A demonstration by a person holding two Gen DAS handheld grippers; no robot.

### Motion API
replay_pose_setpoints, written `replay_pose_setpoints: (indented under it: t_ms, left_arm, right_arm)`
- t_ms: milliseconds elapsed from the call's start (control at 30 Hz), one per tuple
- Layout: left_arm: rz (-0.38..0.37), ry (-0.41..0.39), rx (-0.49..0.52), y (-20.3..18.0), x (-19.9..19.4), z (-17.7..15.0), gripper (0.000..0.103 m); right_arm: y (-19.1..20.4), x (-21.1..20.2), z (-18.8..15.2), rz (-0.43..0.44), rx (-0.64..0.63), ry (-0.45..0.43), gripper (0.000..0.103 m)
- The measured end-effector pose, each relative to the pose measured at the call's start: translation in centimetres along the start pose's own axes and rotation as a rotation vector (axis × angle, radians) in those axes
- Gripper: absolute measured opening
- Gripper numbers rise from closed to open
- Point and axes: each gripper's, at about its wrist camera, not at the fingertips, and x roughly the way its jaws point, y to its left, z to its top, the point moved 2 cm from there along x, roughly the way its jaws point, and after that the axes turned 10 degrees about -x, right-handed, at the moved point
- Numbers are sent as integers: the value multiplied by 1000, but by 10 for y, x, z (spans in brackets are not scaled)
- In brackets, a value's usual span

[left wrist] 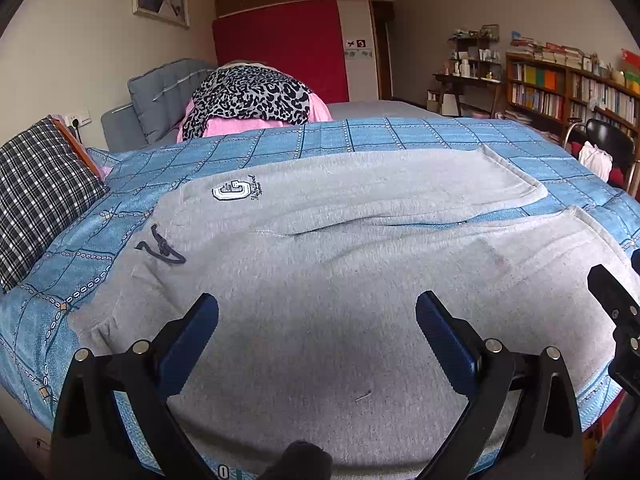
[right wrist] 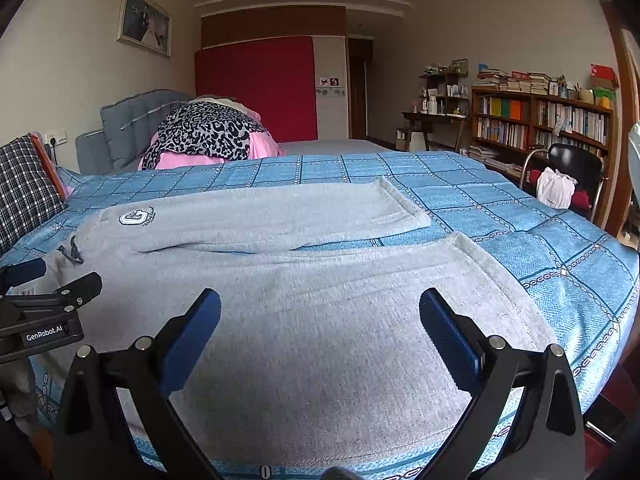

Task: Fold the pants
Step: 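Move both grippers toward the waistband of the grey sweatpants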

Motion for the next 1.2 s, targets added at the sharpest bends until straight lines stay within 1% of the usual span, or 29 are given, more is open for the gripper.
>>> replay_pose_setpoints:
  t_ms: [500, 933, 1200]
  left_arm:
    - [11, 24, -6, 1, 10, -2, 98]
    - [19, 50, -23, 7, 18, -3, 98]
    - [39, 56, -36, 15, 27, 4, 98]
  right_arm:
    - [-4, 4, -5, 3, 12, 10, 101]
    - [0, 10, -5, 5, -6, 29, 101]
    - [0, 17, 6, 2, -25, 28, 101]
